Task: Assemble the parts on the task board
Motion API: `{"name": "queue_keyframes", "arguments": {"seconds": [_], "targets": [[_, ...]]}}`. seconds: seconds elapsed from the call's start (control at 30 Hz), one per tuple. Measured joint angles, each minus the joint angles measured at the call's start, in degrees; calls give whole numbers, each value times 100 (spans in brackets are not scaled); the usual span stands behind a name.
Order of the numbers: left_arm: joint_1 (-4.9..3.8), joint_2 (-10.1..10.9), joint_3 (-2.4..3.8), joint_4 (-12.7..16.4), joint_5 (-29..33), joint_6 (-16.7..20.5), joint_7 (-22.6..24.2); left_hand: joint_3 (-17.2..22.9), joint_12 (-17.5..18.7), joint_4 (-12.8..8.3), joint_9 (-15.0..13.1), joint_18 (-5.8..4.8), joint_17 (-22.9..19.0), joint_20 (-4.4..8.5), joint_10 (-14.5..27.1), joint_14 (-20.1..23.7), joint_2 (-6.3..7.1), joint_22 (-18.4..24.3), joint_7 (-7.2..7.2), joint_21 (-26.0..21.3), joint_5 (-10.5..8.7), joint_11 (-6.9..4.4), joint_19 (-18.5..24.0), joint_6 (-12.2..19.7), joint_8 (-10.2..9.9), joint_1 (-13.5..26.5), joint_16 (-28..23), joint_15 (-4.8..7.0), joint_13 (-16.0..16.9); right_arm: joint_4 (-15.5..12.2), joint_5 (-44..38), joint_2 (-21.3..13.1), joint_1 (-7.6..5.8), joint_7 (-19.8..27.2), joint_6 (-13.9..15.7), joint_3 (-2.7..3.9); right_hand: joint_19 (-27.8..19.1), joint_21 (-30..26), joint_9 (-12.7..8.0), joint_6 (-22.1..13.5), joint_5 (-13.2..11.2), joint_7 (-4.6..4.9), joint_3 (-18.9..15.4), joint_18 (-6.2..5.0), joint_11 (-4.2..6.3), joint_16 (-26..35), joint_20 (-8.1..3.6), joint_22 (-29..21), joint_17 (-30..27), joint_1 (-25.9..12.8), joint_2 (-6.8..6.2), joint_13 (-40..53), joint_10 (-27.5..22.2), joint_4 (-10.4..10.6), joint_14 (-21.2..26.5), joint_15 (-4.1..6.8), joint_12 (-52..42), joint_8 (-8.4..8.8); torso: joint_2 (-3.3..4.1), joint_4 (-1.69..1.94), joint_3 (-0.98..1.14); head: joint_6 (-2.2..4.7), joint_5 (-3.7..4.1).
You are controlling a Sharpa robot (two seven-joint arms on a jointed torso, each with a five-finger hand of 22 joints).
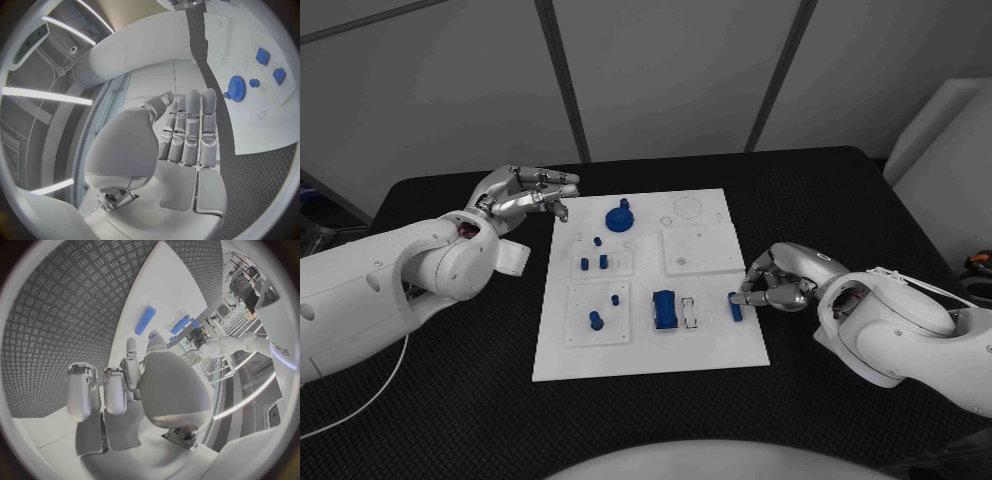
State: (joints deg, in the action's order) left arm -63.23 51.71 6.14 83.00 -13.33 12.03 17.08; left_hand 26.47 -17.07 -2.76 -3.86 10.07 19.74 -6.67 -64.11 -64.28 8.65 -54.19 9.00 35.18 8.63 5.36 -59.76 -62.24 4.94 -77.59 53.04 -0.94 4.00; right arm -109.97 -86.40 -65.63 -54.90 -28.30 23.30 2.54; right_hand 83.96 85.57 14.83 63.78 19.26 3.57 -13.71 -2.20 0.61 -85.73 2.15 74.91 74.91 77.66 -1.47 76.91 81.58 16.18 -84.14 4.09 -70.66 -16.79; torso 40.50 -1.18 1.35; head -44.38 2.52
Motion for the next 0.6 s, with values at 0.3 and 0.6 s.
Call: {"name": "queue_keyframes", "arguments": {"seconds": [0.3, 0.6], "targets": [[2, 7, 0, -1, 0, -1, -1, 0, -22, 0, 0, 0, 0, 0, 0, 0, 0, 5, 0, 0, 0, 0, 0, 0, 0, 0, 0, 0, 0, 93, -108, 189, 4, -146, -195, -2, 0, 0, 16, 56, -29, -21, -31, 0, 0, 5, 0, 0, 0, -10, -10, -35, 0, -1, 0, 0, 0, 0, 1, 0, 1, -27, -21], [10, 12, 0, -4, 0, -2, -1, 0, -22, 0, 0, 0, 0, 0, 0, 0, 0, 5, 0, 0, 0, 0, 0, 0, 0, 0, 0, 0, 0, 119, -291, 267, 53, -220, -396, 12, 0, 0, 95, 150, -30, -77, -49, 0, 45, 5, 0, 0, 0, 49, -70, -72, 1, -18, 21, 21, 8, -37, 2, -1, 4, -57, -29]]}}
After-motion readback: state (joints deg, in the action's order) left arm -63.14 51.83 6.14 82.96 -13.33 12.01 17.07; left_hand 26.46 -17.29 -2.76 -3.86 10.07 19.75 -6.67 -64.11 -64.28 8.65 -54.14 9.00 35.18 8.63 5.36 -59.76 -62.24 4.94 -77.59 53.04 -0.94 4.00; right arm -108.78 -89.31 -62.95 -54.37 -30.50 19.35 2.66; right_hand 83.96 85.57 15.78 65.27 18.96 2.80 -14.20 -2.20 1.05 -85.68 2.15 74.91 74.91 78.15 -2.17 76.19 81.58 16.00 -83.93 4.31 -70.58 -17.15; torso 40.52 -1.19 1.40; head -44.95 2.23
